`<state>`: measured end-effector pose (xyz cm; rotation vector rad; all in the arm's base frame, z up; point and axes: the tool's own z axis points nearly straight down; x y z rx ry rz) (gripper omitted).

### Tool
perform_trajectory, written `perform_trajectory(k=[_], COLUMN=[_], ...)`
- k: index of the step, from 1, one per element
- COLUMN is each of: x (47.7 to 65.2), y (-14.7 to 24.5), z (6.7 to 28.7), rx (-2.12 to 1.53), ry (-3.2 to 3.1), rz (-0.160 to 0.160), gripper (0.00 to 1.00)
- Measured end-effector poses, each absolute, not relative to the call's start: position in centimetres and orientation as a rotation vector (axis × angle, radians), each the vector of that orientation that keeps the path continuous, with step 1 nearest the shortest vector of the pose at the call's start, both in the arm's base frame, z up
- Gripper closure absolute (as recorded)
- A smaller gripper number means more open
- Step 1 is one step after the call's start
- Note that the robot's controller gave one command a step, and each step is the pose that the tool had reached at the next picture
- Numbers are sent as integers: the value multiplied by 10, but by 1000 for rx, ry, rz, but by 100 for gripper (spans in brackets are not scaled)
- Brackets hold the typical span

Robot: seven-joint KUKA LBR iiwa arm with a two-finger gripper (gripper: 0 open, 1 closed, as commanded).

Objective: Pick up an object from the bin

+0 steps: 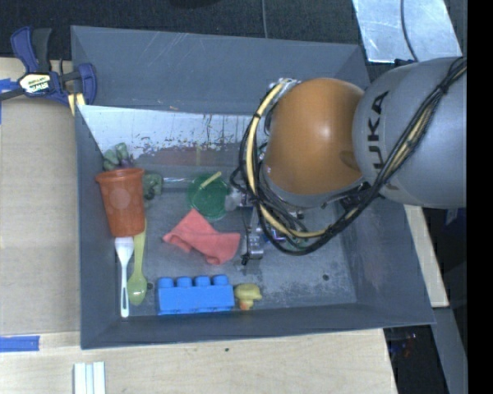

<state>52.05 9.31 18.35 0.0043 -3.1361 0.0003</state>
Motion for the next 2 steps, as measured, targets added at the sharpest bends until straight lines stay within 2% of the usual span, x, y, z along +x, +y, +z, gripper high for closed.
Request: perform_trajectory(k=[1, 2], x=[522, 550], y=[93, 99], z=[188, 115], rx=[0, -135], ry=[-3145, -3147], rz=[-1, -4], gripper=[0, 0])
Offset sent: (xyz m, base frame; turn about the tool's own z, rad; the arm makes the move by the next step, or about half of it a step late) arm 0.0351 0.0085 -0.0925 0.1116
